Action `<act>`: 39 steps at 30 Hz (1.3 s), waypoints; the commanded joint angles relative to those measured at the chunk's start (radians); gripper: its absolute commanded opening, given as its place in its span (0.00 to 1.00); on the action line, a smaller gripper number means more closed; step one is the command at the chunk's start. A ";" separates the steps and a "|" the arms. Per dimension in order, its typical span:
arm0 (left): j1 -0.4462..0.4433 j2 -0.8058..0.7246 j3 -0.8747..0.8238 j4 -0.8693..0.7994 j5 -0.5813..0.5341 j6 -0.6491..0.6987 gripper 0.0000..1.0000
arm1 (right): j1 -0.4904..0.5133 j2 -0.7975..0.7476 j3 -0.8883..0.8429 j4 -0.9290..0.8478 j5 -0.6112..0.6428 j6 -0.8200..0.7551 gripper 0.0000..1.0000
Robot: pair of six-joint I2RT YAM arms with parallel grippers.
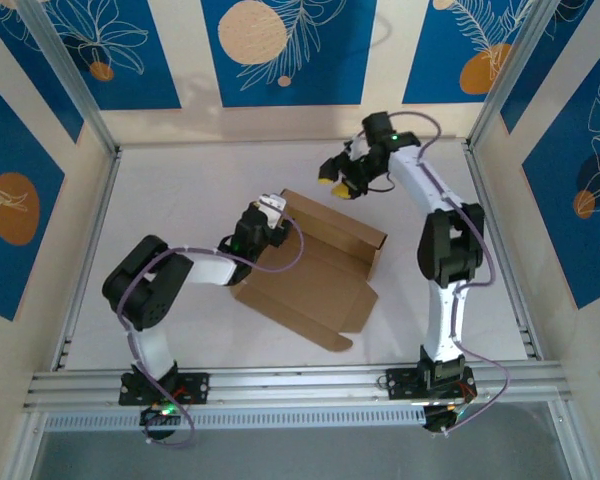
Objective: Fold the paper box
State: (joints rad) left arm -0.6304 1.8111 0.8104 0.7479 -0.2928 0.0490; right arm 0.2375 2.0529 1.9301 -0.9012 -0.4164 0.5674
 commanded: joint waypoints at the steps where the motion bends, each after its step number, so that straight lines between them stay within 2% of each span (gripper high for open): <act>1: 0.012 -0.103 -0.036 0.051 0.026 -0.012 0.82 | 0.002 -0.096 0.080 -0.135 0.198 -0.127 0.61; 3: 0.013 -0.163 -0.065 0.040 0.030 -0.020 0.85 | 0.032 -0.146 0.085 -0.171 0.284 -0.200 0.60; 4: 0.014 -0.202 -0.082 0.029 0.030 -0.038 0.86 | 0.050 -0.178 0.069 -0.179 0.317 -0.232 0.57; 7: 0.016 -0.327 -0.123 -0.039 0.049 -0.102 0.87 | 0.118 -0.261 -0.010 -0.181 0.328 -0.274 0.44; 9: 0.015 -0.412 -0.137 -0.117 0.030 -0.141 0.86 | 0.170 -0.290 -0.047 -0.199 0.340 -0.292 0.39; 13: 0.016 -0.587 -0.058 -0.491 -0.102 -0.197 0.85 | 0.270 -0.317 -0.115 -0.228 0.404 -0.326 0.36; 15: 0.017 -0.637 0.006 -0.663 -0.126 -0.214 0.86 | 0.280 -0.310 -0.143 -0.224 0.427 -0.323 0.35; 19: 0.018 -0.720 0.078 -0.859 -0.087 -0.232 0.86 | 0.248 -0.255 -0.147 -0.218 0.384 -0.310 0.30; 25: 0.017 -0.798 0.103 -0.984 -0.038 -0.263 0.86 | 0.173 -0.180 -0.145 -0.187 0.334 -0.296 0.29; 28: 0.018 -0.810 0.114 -1.002 -0.018 -0.256 0.86 | 0.130 -0.135 -0.121 -0.180 0.292 -0.286 0.29; 35: 0.018 -0.813 0.110 -1.006 -0.002 -0.254 0.86 | 0.040 -0.040 -0.075 -0.145 0.288 -0.261 0.30; 39: 0.018 -0.815 0.111 -1.010 -0.001 -0.253 0.86 | -0.041 0.041 -0.034 -0.124 0.202 -0.235 0.31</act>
State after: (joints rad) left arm -0.6193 1.0149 0.8951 -0.2478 -0.3099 -0.2012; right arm 0.2371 2.0258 1.8755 -1.0058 -0.1448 0.3016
